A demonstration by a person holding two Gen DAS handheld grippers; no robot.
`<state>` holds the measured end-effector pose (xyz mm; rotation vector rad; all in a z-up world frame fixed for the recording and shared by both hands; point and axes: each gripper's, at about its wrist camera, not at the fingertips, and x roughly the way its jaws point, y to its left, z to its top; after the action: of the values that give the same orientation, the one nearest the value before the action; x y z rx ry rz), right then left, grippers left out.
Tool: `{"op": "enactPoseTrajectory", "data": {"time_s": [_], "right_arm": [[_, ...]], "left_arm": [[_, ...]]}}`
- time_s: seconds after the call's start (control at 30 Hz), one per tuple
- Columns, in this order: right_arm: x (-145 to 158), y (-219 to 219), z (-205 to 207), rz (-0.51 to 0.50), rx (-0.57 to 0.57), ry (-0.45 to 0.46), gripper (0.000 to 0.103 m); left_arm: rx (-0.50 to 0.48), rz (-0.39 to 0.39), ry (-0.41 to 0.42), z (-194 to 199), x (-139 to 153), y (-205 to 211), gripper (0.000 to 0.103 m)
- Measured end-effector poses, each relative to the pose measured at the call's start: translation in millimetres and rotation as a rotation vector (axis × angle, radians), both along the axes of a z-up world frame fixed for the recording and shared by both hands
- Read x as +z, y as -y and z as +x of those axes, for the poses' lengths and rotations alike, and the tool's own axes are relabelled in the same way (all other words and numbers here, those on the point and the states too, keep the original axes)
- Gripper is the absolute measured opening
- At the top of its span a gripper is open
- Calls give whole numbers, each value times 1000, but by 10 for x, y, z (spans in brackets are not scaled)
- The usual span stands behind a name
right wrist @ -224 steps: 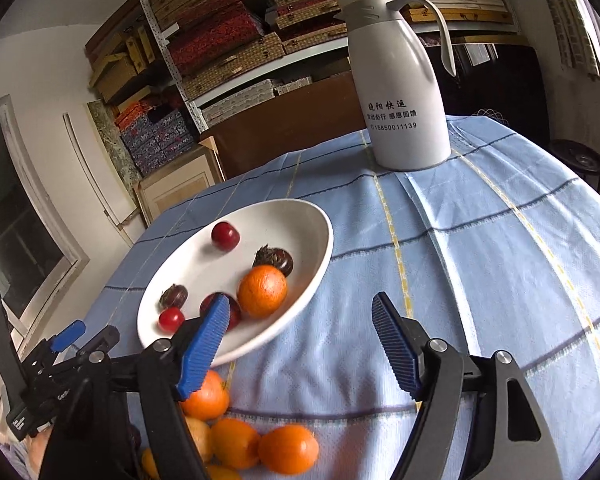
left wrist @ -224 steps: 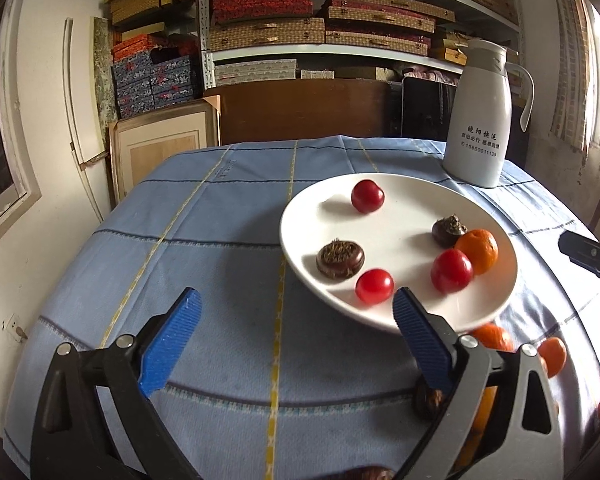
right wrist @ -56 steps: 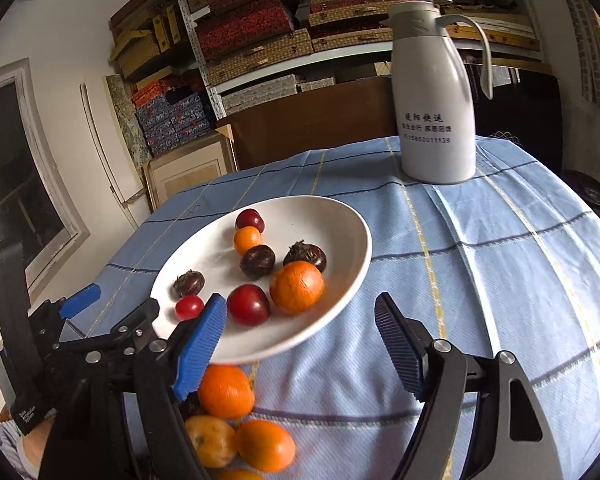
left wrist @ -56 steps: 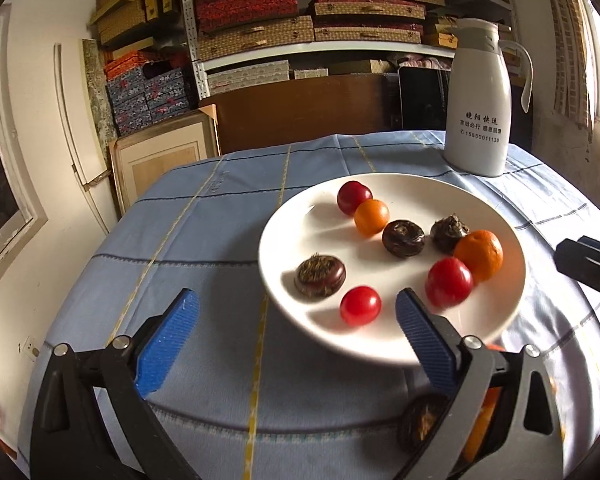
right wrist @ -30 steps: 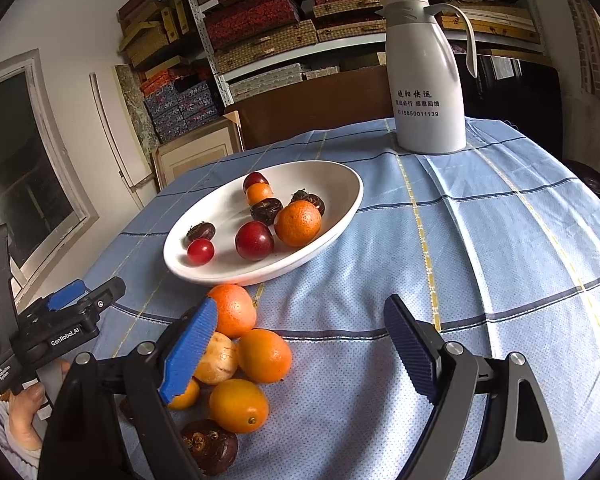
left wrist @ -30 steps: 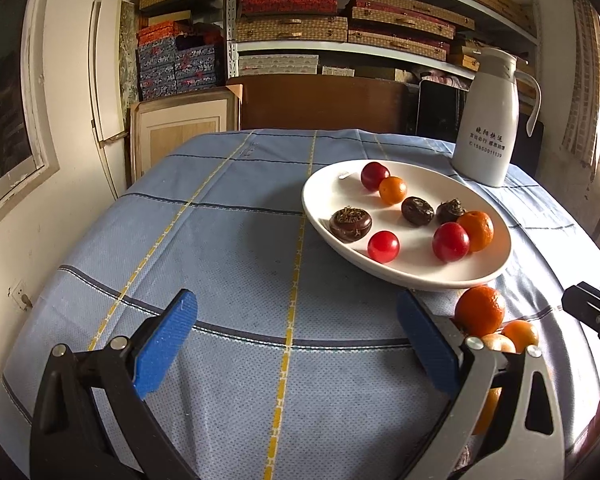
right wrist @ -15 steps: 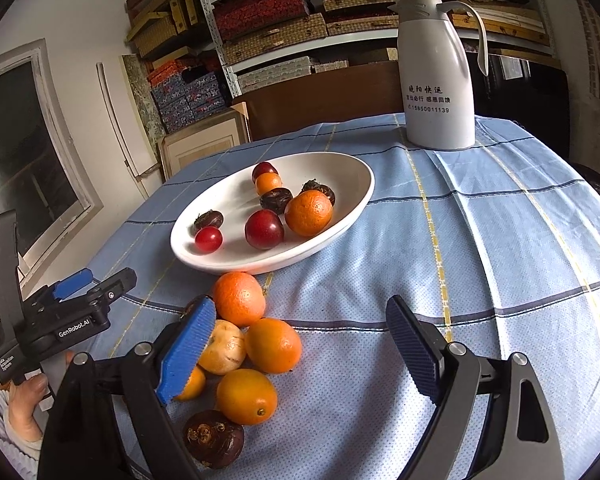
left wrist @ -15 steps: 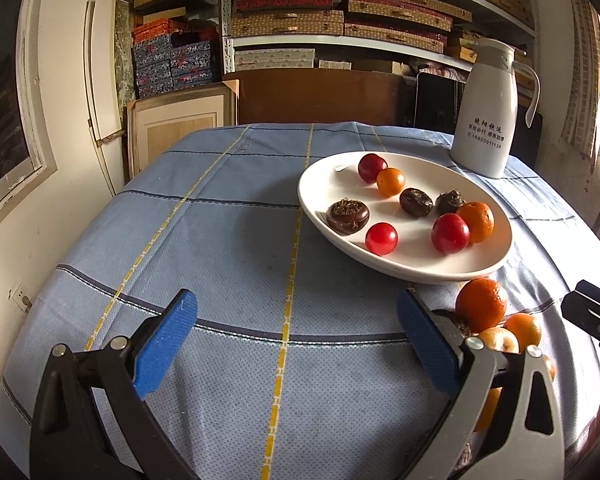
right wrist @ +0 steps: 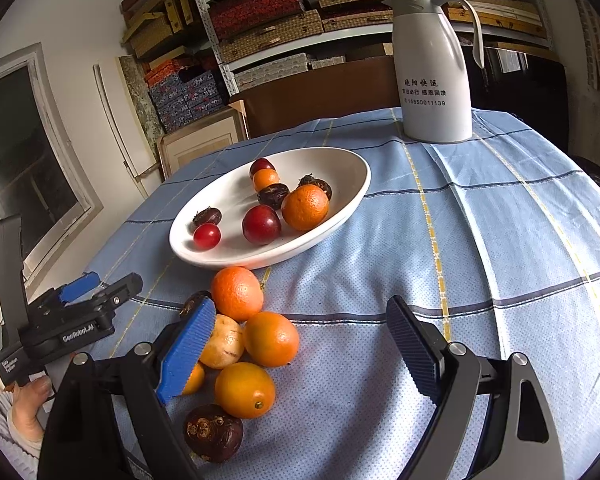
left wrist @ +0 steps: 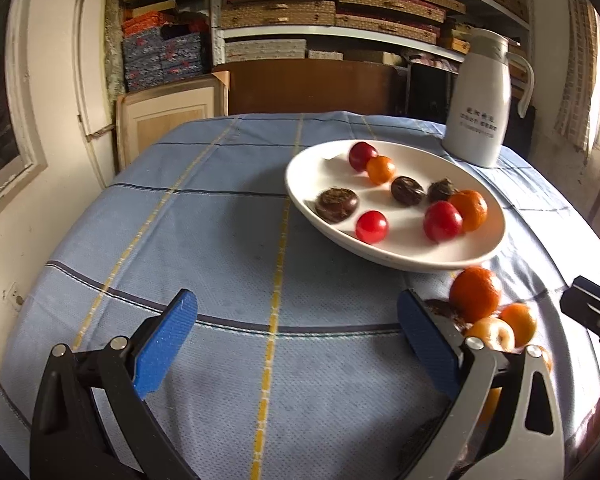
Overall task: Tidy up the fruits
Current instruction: 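Move both open tools back toward the remaining loose fruit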
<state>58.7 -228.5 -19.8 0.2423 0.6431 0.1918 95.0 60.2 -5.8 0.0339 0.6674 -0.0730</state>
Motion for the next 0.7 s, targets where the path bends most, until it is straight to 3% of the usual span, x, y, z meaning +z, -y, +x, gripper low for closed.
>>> {"op": "enactPoseTrajectory", "data": {"time_s": [0.2, 0.4, 0.57, 0.63, 0.7], "right_arm": [[-43, 76, 50, 32, -23, -39, 88], [-54, 62, 44, 23, -18, -40, 88], [-61, 63, 69, 26, -20, -49, 88], [-63, 62, 70, 25, -19, -48, 88], [-65, 64, 69, 26, -19, -49, 88]], "left_arm": [[-106, 24, -16, -57, -38, 190, 98], [-178, 112, -95, 73, -172, 463, 98], [-226, 177, -86, 99, -205, 649, 98], [-229, 163, -105, 191, -222, 653, 99], [-247, 91, -153, 289, -257, 569, 99]]}}
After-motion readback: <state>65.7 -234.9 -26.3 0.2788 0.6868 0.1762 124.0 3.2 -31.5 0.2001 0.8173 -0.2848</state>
